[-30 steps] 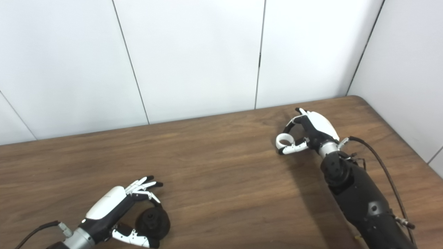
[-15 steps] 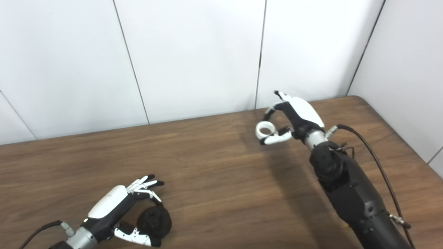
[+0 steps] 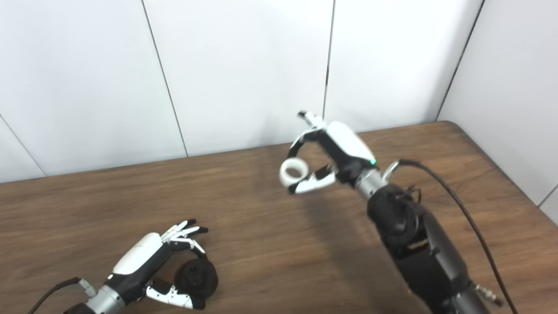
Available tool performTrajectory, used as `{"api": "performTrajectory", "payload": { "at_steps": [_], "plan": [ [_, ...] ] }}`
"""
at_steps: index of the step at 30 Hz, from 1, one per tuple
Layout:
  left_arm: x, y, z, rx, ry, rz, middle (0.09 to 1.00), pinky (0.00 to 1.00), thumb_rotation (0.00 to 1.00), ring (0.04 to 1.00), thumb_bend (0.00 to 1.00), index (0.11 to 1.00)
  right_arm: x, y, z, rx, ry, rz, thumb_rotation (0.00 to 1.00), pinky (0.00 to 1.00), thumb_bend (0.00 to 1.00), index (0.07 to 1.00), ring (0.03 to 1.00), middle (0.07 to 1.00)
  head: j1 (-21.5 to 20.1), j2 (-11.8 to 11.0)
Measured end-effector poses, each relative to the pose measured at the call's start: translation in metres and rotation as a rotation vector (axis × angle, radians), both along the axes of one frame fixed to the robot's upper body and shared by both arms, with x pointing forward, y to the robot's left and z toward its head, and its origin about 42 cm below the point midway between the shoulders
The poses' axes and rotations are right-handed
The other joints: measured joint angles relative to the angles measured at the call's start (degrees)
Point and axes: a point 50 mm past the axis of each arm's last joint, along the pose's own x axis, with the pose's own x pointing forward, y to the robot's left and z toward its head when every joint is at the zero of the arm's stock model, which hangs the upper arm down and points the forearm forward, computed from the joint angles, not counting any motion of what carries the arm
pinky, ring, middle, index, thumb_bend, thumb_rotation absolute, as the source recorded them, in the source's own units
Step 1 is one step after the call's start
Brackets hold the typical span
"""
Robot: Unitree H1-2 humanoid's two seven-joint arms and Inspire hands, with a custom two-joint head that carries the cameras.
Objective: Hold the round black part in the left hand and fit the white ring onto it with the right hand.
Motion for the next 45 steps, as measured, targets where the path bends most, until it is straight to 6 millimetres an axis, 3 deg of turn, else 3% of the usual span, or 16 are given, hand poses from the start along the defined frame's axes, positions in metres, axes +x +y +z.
{"api": "performTrajectory", "payload": {
  "at_steps": [10,17,31,45],
  "plan": [
    [0.002,-0.006,0.002,0.004,0.004,0.014,0.905,1.00,0.06,1.000,0.52,0.476,-0.016,0.025,-0.006,0.003,0.017,0.109,0.14,0.90,0.51,0.490,1.000,0.990,2.11,0.44],
    [0.003,-0.010,0.002,0.017,0.005,0.021,0.900,1.00,0.06,1.000,0.52,0.476,-0.038,0.047,-0.018,0.022,0.050,0.194,0.14,0.85,0.51,0.491,1.000,0.997,3.60,0.26],
    [0.002,-0.018,0.005,0.018,0.013,0.038,0.901,1.00,0.06,1.000,0.52,0.477,-0.040,0.071,-0.028,0.048,0.041,0.270,0.14,0.83,0.51,0.490,1.000,0.994,6.24,1.06],
    [0.000,-0.028,0.006,0.022,0.016,0.045,0.897,1.00,0.06,1.000,0.52,0.476,-0.039,0.082,-0.037,0.051,0.073,0.306,0.14,0.82,0.51,0.490,1.000,0.993,8.96,2.02]
  ]
}}
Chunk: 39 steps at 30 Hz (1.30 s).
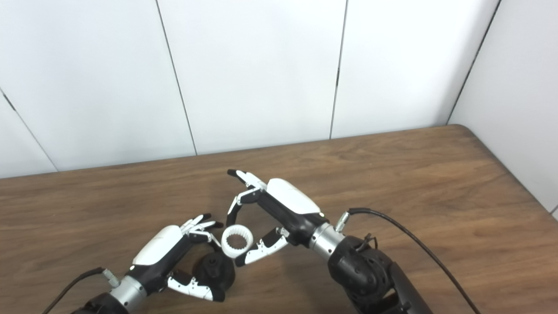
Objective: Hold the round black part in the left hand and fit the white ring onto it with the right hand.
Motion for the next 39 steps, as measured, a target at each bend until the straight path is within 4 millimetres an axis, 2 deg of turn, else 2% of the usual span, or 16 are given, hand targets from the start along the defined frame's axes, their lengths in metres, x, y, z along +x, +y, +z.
{"api": "performTrajectory", "payload": {
  "at_steps": [12,39],
  "plan": [
    [-0.004,-0.008,0.004,0.014,-0.003,0.006,0.891,1.00,0.06,1.000,0.52,0.477,0.002,0.008,-0.011,-0.007,0.053,0.033,0.14,0.82,0.51,0.491,1.000,1.000,2.02,1.85],
    [-0.028,-0.023,0.013,0.023,0.028,-0.002,0.888,1.00,0.06,1.000,0.52,0.477,-0.005,0.027,-0.014,0.015,0.047,0.111,0.15,0.82,0.51,0.490,1.000,0.988,4.40,4.40]
  ]
}}
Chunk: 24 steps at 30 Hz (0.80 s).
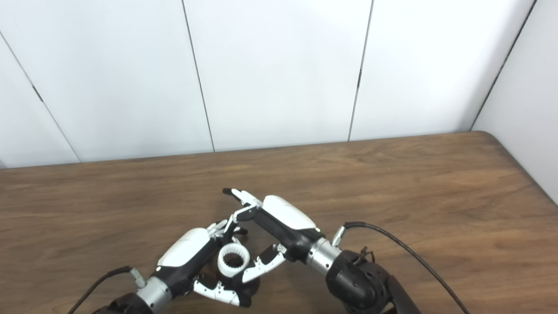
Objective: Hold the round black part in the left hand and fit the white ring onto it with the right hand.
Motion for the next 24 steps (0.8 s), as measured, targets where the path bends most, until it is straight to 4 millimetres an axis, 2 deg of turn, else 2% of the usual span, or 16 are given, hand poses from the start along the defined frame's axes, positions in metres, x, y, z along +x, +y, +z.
{"api": "performTrajectory", "payload": {
  "at_steps": [11,24],
  "plan": [
    [-0.013,0.000,0.001,-0.005,0.009,-0.012,0.894,1.00,0.06,1.000,0.52,0.477,-0.001,0.002,-0.001,-0.002,0.005,0.007,0.15,0.80,0.51,0.491,1.000,0.990,-0.53,1.84],
    [-0.014,0.002,0.004,0.002,0.022,-0.022,0.888,1.00,0.06,1.000,0.52,0.476,-0.004,0.000,-0.004,-0.016,0.014,0.001,0.14,0.78,0.51,0.490,1.000,0.989,-2.11,1.76]
  ]
}}
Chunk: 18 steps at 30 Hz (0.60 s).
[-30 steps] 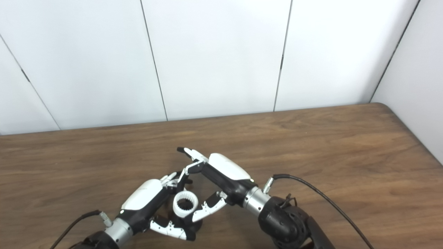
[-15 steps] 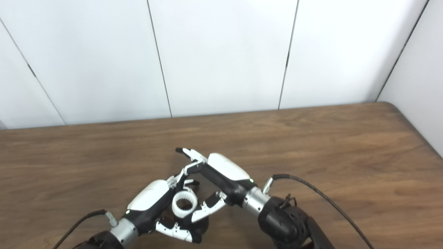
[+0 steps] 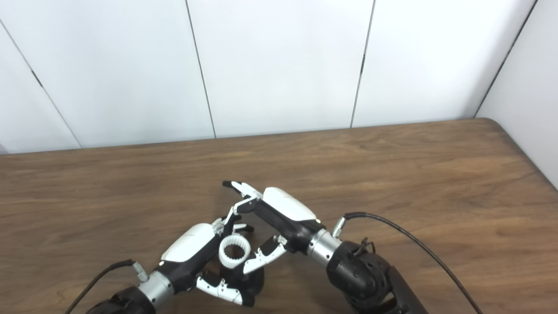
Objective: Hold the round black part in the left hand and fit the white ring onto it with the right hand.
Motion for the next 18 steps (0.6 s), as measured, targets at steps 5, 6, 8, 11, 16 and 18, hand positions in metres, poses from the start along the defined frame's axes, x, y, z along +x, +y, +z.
{"api": "performTrajectory", "payload": {
  "at_steps": [5,6,8,11,16,18],
  "plan": [
    [0.000,0.001,0.000,-0.002,0.003,-0.005,0.887,1.00,0.06,1.000,0.52,0.476,0.001,-0.003,0.000,-0.006,-0.001,-0.005,0.14,0.80,0.51,0.491,1.000,0.995,-0.53,-0.09],
    [0.001,0.001,0.000,-0.002,0.004,-0.005,0.886,1.00,0.06,1.000,0.52,0.476,0.001,-0.004,0.000,-0.009,-0.001,-0.006,0.14,0.80,0.51,0.491,1.000,0.996,-0.70,-0.18],
    [0.001,0.002,-0.001,-0.005,0.006,-0.006,0.888,1.00,0.06,1.000,0.52,0.476,0.001,-0.007,0.001,-0.015,-0.002,-0.009,0.14,0.81,0.51,0.491,1.000,0.997,-0.79,-0.18],
    [0.002,0.003,-0.002,-0.006,0.005,-0.008,0.889,1.00,0.06,1.000,0.52,0.476,0.000,-0.010,0.002,-0.022,0.001,-0.013,0.14,0.80,0.51,0.491,1.000,0.998,-1.14,-0.18],
    [0.003,0.005,-0.003,-0.007,0.001,-0.013,0.888,1.00,0.05,1.000,0.52,0.476,-0.003,-0.013,0.005,-0.027,0.010,-0.018,0.14,0.82,0.51,0.491,1.000,1.000,-1.41,-0.09],
    [0.003,0.005,-0.003,-0.007,0.001,-0.012,0.890,1.00,0.05,1.000,0.52,0.477,-0.003,-0.015,0.005,-0.029,0.020,-0.026,0.14,0.82,0.51,0.492,1.000,1.000,-1.58,0.17]
  ]
}}
